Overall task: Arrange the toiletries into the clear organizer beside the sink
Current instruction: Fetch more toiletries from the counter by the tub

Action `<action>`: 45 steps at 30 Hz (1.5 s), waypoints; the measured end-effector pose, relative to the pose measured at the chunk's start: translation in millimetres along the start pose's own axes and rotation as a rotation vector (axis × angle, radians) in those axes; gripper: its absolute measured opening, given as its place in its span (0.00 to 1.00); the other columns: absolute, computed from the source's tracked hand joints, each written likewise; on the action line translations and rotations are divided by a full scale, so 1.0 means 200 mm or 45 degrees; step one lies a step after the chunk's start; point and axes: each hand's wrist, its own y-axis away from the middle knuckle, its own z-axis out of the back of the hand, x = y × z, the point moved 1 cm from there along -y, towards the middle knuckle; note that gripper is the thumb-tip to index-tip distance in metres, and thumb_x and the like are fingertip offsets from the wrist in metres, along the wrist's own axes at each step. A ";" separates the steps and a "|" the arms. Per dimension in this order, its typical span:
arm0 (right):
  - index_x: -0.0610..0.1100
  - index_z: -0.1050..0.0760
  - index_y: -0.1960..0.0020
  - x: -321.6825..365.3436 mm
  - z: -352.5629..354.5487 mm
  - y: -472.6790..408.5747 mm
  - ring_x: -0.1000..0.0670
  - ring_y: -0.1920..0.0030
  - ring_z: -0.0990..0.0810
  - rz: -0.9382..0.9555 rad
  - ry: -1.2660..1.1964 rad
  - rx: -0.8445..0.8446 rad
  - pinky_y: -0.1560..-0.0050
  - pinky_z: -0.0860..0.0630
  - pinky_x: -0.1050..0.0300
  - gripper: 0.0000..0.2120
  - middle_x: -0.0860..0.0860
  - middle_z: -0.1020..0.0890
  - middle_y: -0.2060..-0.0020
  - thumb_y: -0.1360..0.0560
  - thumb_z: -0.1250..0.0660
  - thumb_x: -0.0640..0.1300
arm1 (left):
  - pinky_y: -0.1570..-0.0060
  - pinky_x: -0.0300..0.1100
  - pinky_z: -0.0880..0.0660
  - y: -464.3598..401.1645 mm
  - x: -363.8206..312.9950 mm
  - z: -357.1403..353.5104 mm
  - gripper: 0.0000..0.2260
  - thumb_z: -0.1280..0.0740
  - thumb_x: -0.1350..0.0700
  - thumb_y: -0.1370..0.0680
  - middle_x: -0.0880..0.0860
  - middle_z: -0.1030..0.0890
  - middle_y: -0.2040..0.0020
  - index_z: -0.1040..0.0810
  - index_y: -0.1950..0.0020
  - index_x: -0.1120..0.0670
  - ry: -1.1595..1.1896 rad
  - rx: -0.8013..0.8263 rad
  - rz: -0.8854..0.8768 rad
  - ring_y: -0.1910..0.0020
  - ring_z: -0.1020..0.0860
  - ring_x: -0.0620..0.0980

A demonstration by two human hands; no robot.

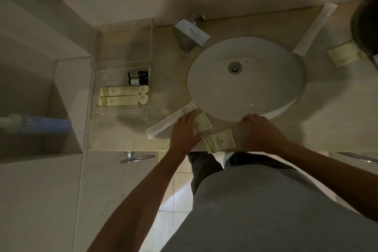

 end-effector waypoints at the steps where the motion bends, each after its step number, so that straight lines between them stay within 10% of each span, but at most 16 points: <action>1: 0.46 0.28 0.35 -0.02 0.01 0.02 0.45 0.40 0.26 -0.021 -0.037 0.004 0.38 0.31 0.48 0.31 0.47 0.26 0.37 0.33 0.27 0.59 | 0.38 0.51 0.28 0.00 0.00 0.01 0.34 0.28 0.45 0.30 0.53 0.28 0.33 0.36 0.28 0.52 0.031 -0.014 0.007 0.36 0.29 0.54; 8: 0.49 0.28 0.35 -0.10 0.02 0.11 0.47 0.43 0.27 -0.074 -0.031 -0.014 0.44 0.29 0.50 0.28 0.50 0.26 0.40 0.32 0.27 0.57 | 0.43 0.49 0.25 0.12 -0.20 -0.04 0.33 0.25 0.49 0.34 0.55 0.28 0.37 0.30 0.33 0.56 -0.018 0.123 -0.413 0.40 0.28 0.54; 24: 0.47 0.26 0.37 -0.04 0.01 0.08 0.45 0.46 0.24 -0.086 -0.001 -0.012 0.48 0.26 0.49 0.27 0.48 0.24 0.42 0.32 0.26 0.54 | 0.44 0.53 0.27 0.07 -0.30 -0.10 0.34 0.23 0.54 0.37 0.59 0.28 0.38 0.30 0.34 0.58 -0.126 0.338 -0.401 0.41 0.28 0.59; 30: 0.46 0.25 0.37 0.09 0.02 -0.06 0.45 0.42 0.25 -0.154 -0.054 -0.018 0.43 0.27 0.47 0.26 0.46 0.24 0.40 0.33 0.25 0.51 | 0.52 0.37 0.26 -0.11 0.38 0.54 0.34 0.21 0.51 0.36 0.48 0.30 0.40 0.30 0.34 0.54 0.198 0.108 -0.075 0.50 0.28 0.40; 35: 0.48 0.26 0.36 0.26 0.03 -0.21 0.46 0.41 0.27 -0.136 -0.021 -0.045 0.42 0.27 0.48 0.23 0.47 0.25 0.38 0.29 0.29 0.51 | 0.53 0.45 0.26 -0.34 1.08 1.00 0.35 0.22 0.53 0.37 0.56 0.25 0.41 0.30 0.33 0.54 -0.332 0.064 0.088 0.48 0.23 0.56; 45: 0.46 0.25 0.40 0.50 -0.02 -0.36 0.45 0.47 0.24 -0.131 0.022 -0.195 0.52 0.23 0.49 0.23 0.47 0.24 0.45 0.34 0.26 0.48 | 0.48 0.49 0.26 -0.50 1.47 1.04 0.37 0.23 0.47 0.35 0.51 0.26 0.39 0.35 0.30 0.47 -0.513 0.266 -0.164 0.45 0.24 0.54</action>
